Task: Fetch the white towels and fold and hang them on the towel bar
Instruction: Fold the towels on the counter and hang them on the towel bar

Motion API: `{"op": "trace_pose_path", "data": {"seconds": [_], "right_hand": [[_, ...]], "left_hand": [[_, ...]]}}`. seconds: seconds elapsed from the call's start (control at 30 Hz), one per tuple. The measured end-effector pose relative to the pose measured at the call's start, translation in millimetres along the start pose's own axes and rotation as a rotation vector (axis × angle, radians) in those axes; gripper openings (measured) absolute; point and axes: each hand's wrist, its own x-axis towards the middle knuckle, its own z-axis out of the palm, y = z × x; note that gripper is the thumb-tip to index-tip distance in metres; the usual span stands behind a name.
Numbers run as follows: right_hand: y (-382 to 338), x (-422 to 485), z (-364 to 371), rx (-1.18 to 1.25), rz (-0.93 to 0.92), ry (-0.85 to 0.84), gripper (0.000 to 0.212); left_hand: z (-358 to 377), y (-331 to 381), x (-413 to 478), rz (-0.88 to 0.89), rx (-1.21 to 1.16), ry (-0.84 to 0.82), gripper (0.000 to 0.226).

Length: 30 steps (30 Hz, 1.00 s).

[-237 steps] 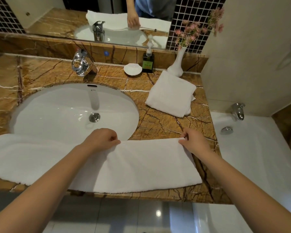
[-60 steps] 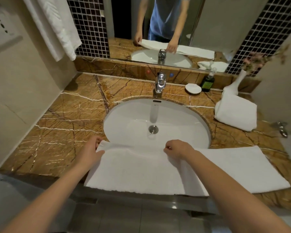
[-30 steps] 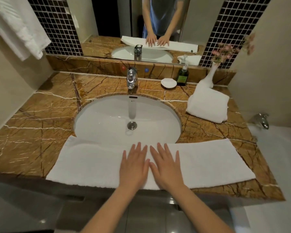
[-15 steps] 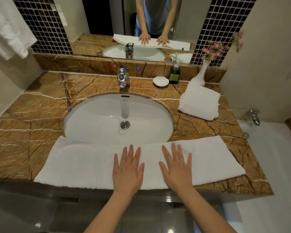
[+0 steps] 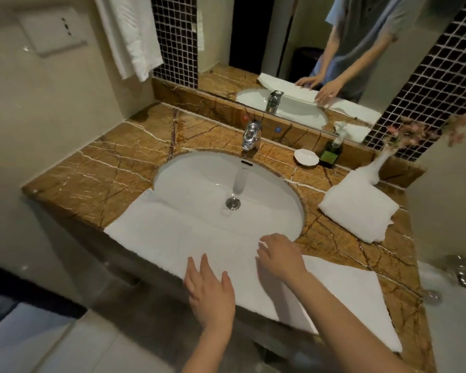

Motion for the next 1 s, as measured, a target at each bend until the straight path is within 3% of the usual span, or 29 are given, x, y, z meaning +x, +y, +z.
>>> {"op": "trace_pose_path", "data": {"seconds": [0.13,0.2,0.37,0.57,0.73,0.8,1.0], "right_hand": [[-29.2,61.9,-33.4,-0.003,-0.128,-0.351,0.038],[-45.9,84.2,-36.4,-0.070,-0.132,-0.483,0.038],[-55.6,126.5,-9.9,-0.214,-0.083,-0.649,0.035],[-61.4,118.5,-3.2,-0.342,-0.109,-0.635,0.030],[-60.2,122.2,0.2,-0.300,-0.093,-0.606,0.011],[-61.4,120.3,-2.5,-0.299,-0.094,-0.602,0.016],[-57.8,130.5,-10.6,-0.237,-0.037,-0.636,0.050]], "left_hand": [[-13.1,25.7,-25.9,-0.614,-0.591,0.074,0.067],[-9.1,30.2,-24.5,-0.768,-0.854,0.054,0.059],[-3.0,29.3,-8.0,-0.839,-1.063,0.129,0.024],[0.4,13.4,0.1,-0.909,-1.065,0.148,0.020],[-4.2,7.0,15.9,-0.892,-1.138,0.175,0.022],[-8.0,6.8,20.8,-0.897,-1.172,0.147,0.011],[-25.1,1.3,23.4,-0.948,-1.199,-0.039,0.020]]}}
